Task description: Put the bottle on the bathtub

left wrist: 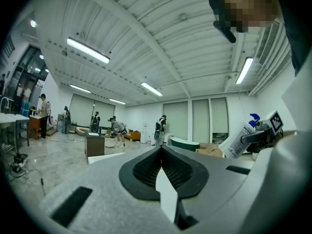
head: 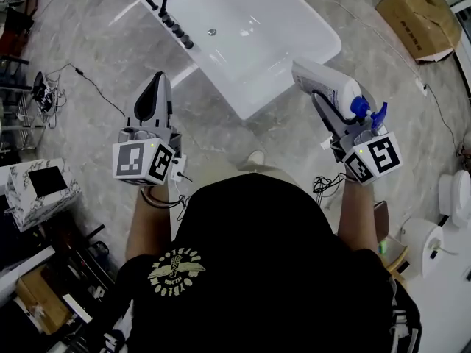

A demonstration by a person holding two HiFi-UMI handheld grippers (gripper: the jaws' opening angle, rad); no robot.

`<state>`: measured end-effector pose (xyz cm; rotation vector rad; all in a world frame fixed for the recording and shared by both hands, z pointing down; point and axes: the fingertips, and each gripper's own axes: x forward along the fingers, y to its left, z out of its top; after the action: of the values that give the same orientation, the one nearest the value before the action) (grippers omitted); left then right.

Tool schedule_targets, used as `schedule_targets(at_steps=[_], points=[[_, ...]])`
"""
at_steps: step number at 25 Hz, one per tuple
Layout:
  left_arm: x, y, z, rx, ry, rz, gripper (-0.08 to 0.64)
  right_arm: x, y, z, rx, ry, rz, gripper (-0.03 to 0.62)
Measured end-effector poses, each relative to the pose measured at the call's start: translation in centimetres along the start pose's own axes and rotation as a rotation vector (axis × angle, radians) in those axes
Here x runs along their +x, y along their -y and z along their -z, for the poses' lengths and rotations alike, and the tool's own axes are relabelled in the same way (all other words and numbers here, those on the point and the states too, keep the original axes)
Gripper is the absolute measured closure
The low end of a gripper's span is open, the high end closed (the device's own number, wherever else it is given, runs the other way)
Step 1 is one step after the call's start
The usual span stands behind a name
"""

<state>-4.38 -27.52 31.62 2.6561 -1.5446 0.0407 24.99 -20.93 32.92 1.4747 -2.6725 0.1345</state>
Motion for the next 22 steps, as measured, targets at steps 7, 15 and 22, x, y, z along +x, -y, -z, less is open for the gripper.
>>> schedule_targets(at_steps=[7,15,22], points=[[0.3,-1.4,0.1,0.032,-0.019,-0.048,0.552,2.7,0.8,0.4,0.014,-0.006,-0.05,0.327],[3.4,-4.7,0.1,0.032,-0.032,-0.024,0.552,7.8,-0.6,0.4,0.023,-0.016,-0.079,0.327],[6.9,-6.6,-0.6,0.051,-0.012,0.026,0.551,12.0,-1.6,2.8,-0.008,-0.084,-0.094,0.327]])
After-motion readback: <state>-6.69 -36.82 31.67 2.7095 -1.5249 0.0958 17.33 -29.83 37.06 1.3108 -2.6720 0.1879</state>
